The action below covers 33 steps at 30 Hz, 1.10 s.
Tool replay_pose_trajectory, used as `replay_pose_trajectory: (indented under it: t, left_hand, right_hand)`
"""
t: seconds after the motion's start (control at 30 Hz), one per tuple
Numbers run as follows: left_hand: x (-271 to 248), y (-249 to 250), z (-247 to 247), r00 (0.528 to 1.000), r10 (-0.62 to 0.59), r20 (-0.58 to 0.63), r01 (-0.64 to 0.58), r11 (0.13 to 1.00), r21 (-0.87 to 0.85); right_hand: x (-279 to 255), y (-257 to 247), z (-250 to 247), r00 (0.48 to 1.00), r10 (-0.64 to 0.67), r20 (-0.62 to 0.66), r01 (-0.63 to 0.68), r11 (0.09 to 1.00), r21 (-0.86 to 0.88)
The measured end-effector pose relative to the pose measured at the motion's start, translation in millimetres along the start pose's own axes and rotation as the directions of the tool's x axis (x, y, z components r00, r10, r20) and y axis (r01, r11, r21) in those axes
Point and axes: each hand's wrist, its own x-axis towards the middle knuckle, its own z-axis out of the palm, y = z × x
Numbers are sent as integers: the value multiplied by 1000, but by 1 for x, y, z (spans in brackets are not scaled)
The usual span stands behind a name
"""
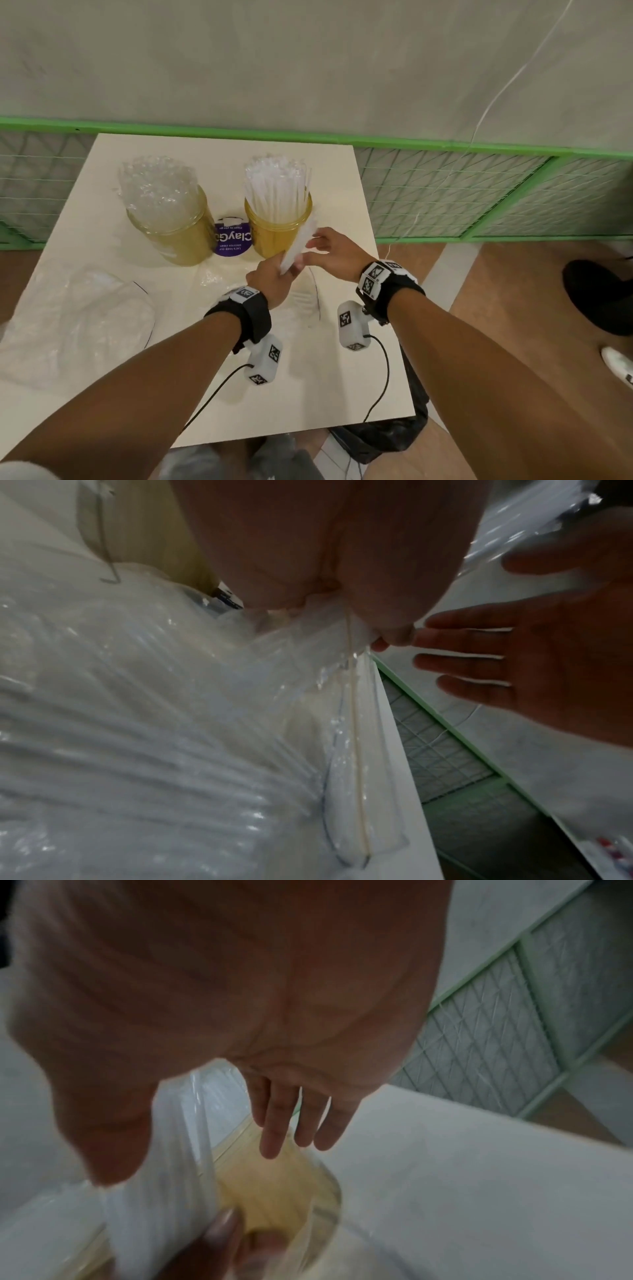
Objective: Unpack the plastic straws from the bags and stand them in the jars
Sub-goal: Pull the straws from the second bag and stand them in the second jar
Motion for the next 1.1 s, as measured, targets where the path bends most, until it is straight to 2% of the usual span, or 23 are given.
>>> replay_pose_trajectory:
  t: [0.07,0.17,0.23,0.33,0.47,0.53,0.6,0.7,0.83,0.9,0.93,1.0,1.1]
  left_hand:
    - [9,-12,6,998,47,33,-45,997,-68]
    - [19,-27,15,995,64,77,-58,995,-81]
    - [-2,-5,1,996,62,72,-57,996,-70]
    - [-9,2,-4,995,80,65,-72,990,-121]
    - [-11,-4,-3,980,22,198,11,986,-166]
    - [-9,-15,-4,960,-77,268,132,972,-195]
    - [-5,-20,-6,949,-148,278,251,889,-383]
    - [-5,-12,-18,920,-278,277,392,638,-663]
    - [1,-15,-31,896,-343,281,388,301,-871]
    - [2,-14,-37,909,-304,287,339,137,-931]
    - [1,-12,-40,919,-271,286,321,93,-943]
    - [-1,-6,-44,927,-247,282,314,102,-944]
    - [1,-8,-48,922,-313,230,311,240,-920]
  right_hand:
    - [4,1,14,999,-38,14,38,999,21]
    - [5,4,34,998,-59,22,57,993,106]
    - [6,4,46,997,-76,-18,77,990,118]
    - [9,3,60,990,-114,-84,122,988,98]
    - [14,-12,59,953,-153,-262,189,975,116]
    - [17,-24,46,918,-170,-357,241,957,163]
    - [19,-41,31,884,-188,-428,303,928,219]
    - [19,-68,18,837,-244,-490,411,872,267]
    - [16,-95,29,820,-308,-482,482,826,292]
    - [14,-97,44,831,-332,-447,476,841,259]
    - [13,-95,52,838,-343,-425,468,851,237]
    - [11,-90,65,852,-345,-394,451,866,217]
    - [9,-89,70,882,-307,-358,401,889,223]
